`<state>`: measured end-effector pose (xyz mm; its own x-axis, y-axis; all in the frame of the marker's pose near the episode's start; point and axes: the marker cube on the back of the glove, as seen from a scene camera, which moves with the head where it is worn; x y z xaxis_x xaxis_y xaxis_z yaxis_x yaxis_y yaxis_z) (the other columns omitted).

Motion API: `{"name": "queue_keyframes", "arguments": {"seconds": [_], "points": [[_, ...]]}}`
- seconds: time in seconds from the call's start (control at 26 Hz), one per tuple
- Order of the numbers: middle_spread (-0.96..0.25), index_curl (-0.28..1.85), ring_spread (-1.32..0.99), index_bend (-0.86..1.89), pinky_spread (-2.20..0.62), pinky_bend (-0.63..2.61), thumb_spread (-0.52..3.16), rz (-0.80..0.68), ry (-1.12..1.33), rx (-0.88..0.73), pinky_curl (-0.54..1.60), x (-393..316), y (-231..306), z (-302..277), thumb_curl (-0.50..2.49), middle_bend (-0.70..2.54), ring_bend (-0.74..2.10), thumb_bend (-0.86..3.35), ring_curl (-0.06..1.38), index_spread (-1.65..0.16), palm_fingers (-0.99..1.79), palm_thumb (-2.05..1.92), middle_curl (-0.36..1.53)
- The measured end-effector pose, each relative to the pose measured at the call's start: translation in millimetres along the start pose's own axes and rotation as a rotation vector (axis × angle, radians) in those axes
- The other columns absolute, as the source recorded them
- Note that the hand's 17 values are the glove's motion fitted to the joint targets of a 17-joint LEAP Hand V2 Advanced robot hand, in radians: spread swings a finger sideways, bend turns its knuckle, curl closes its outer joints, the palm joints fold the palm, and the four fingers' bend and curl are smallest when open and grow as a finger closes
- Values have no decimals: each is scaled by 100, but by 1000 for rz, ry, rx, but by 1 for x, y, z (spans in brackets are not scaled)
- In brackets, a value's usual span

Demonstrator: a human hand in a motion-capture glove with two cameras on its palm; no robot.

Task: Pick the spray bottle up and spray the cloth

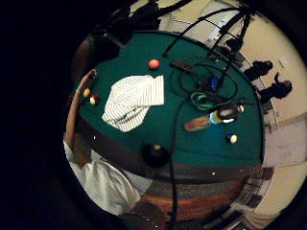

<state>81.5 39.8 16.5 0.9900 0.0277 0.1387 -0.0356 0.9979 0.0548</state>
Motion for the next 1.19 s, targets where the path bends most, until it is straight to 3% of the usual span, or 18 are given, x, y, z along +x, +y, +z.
{"name": "queue_keyframes", "arguments": {"seconds": [0.42, 0.62, 0.81, 1.19], "points": [[-14, 34, -9, 18, 20, 29, 123, 104, -110, 62, 29, 114, 38, -18, 24, 16, 25, 8, 26, -43, 59, 42, 24], [-14, 33, -10, 16, 20, 28, 121, 108, -256, 252, 30, 168, 56, -6, 28, 16, 29, 11, 28, -43, 59, 54, 25], [-14, 31, -11, 12, 20, 29, 114, 307, -469, 393, 31, 200, 68, 13, 31, 18, 32, 10, 30, -43, 56, 62, 27], [-15, 27, -13, 11, 17, 33, 99, 571, -755, 515, 33, 240, 65, 84, 34, 22, 38, 6, 32, -41, 67, 74, 31]]}}
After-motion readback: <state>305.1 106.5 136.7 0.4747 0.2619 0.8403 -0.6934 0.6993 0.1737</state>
